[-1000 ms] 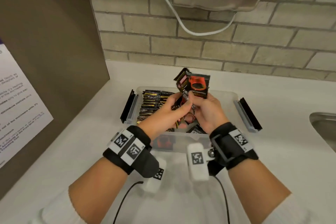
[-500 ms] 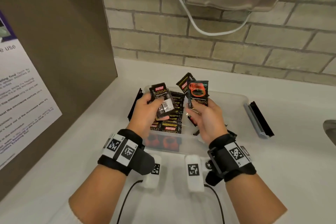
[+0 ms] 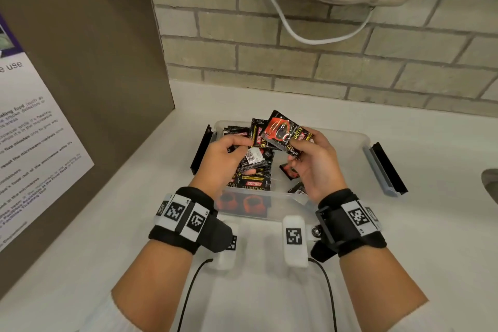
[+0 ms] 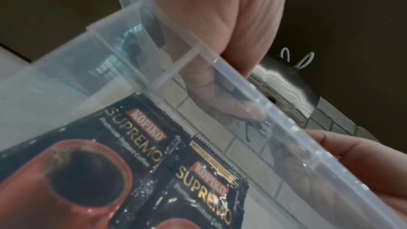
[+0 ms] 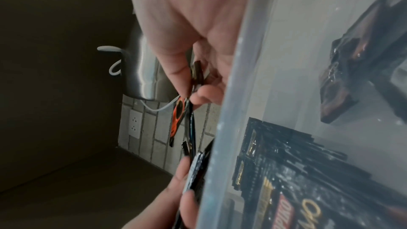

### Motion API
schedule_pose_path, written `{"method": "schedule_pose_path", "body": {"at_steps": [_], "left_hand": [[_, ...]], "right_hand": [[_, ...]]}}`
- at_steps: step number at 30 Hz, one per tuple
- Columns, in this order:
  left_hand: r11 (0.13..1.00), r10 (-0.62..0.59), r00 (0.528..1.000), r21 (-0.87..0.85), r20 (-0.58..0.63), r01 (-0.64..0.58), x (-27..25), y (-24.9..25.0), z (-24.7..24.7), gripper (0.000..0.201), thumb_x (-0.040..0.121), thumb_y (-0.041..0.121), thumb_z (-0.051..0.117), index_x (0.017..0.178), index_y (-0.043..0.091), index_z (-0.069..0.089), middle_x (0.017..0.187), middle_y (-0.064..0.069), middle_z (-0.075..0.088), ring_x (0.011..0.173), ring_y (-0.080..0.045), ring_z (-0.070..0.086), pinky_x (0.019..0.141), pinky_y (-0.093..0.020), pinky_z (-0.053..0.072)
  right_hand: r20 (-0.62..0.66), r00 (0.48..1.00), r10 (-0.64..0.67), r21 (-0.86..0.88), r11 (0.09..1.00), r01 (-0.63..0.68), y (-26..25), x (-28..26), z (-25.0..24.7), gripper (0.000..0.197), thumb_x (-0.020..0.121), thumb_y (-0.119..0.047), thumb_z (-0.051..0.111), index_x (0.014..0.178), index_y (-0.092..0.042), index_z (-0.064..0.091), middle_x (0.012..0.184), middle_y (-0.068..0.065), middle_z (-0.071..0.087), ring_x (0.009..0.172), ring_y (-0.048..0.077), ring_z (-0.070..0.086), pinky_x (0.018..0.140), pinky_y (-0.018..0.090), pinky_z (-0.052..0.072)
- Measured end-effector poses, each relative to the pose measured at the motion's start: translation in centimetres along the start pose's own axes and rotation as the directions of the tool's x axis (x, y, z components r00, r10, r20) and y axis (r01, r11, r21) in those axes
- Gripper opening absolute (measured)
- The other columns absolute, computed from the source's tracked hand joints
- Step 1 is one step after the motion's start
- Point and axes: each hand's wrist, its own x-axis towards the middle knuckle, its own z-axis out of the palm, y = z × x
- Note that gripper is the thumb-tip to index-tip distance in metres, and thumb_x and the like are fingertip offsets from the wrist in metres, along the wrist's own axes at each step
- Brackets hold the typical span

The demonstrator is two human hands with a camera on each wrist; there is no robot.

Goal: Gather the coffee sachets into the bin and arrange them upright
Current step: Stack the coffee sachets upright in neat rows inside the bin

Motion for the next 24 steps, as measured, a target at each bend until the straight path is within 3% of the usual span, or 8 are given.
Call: {"method": "schedule_pose_path", "body": {"at_steps": [2,5,9,12,15,19,21,24], "left_hand": [[1.000,-0.008,1.000,-0.005,-0.026,0.008,0.2,-0.2,-0.1,0.017,0.093,0.005,0.052,0.090,0.014,0.066,0.117,-0.007,0.057,0.087,-0.017,0.064,0.071,-0.034,0.060],[0.999,-0.033,0.999,0.004,-0.037,0.033,0.3,-0.2,-0.1,0.019,0.095,0.017,0.050,0.093,0.021,0.068,0.112,-0.008,0.065,0.097,-0.022,0.065,0.086,-0.044,0.055],[0.994,-0.093,0.994,0.059,0.054,0.089,0.0,0.1,-0.3,0.038,0.093,0.048,0.044,0.107,0.022,0.068,0.111,0.005,0.066,0.103,-0.012,0.061,0.089,-0.035,0.048],[0.989,-0.012,0.998,0.149,0.057,0.003,-0.1,0.1,-0.3,0.019,0.087,0.033,0.060,0.095,0.021,0.071,0.100,0.005,0.069,0.099,-0.015,0.063,0.092,-0.036,0.049],[0.975,0.024,0.998,0.219,0.059,-0.037,0.0,0.0,-0.3,0.008,0.087,0.024,0.062,0.087,0.023,0.070,0.095,0.007,0.068,0.098,-0.011,0.062,0.096,-0.030,0.045],[0.979,0.023,0.999,0.200,0.042,-0.031,0.1,-0.1,-0.4,0.011,0.089,0.019,0.060,0.089,0.013,0.069,0.090,0.006,0.066,0.094,-0.010,0.060,0.094,-0.027,0.045],[0.985,0.028,0.999,0.168,-0.023,-0.024,0.2,-0.2,-0.3,0.015,0.090,0.020,0.059,0.094,0.008,0.068,0.092,0.005,0.065,0.094,-0.010,0.059,0.093,-0.025,0.045],[0.980,0.055,0.993,0.197,-0.104,-0.034,0.5,-0.4,-0.1,0.020,0.091,0.023,0.057,0.098,0.008,0.067,0.100,0.000,0.066,0.098,-0.012,0.059,0.089,-0.020,0.043]], "right_hand": [[0.016,1.000,0.005,0.076,0.997,-0.007,-0.2,0.0,-0.2,0.030,0.085,0.010,0.045,0.103,-0.012,0.054,0.094,0.008,0.062,0.069,0.014,0.057,0.051,0.021,0.038],[0.026,0.999,0.030,0.055,0.998,-0.031,-0.2,0.1,-0.4,0.031,0.082,0.011,0.040,0.094,-0.012,0.056,0.087,0.006,0.058,0.064,0.014,0.052,0.045,0.019,0.031],[0.077,0.996,0.042,-0.137,0.990,-0.031,0.0,0.1,-0.2,0.034,0.079,0.010,0.039,0.088,-0.014,0.062,0.082,0.004,0.057,0.066,0.015,0.046,0.041,0.018,0.025],[0.076,0.997,0.024,-0.250,0.968,-0.004,0.2,0.0,0.1,0.033,0.080,0.010,0.044,0.095,-0.015,0.062,0.084,0.004,0.058,0.064,0.013,0.050,0.041,0.016,0.033],[0.039,0.999,-0.004,-0.318,0.948,0.016,0.3,0.0,0.3,0.029,0.081,0.010,0.051,0.093,-0.014,0.061,0.084,0.005,0.061,0.070,0.016,0.058,0.047,0.018,0.043],[-0.157,0.984,-0.086,-0.273,0.961,0.040,0.6,0.4,-0.3,0.028,0.085,0.008,0.051,0.086,-0.019,0.059,0.090,0.009,0.062,0.086,0.027,0.059,0.065,0.032,0.048],[-0.211,0.975,-0.076,-0.186,0.982,0.036,0.5,0.5,-0.7,0.027,0.087,0.008,0.049,0.092,-0.018,0.058,0.096,0.010,0.060,0.089,0.026,0.057,0.061,0.031,0.045],[-0.185,0.981,-0.065,-0.152,0.988,0.037,0.5,0.5,-0.8,0.031,0.088,0.006,0.052,0.108,-0.017,0.055,0.099,0.005,0.058,0.084,0.021,0.056,0.048,0.024,0.042]]}}
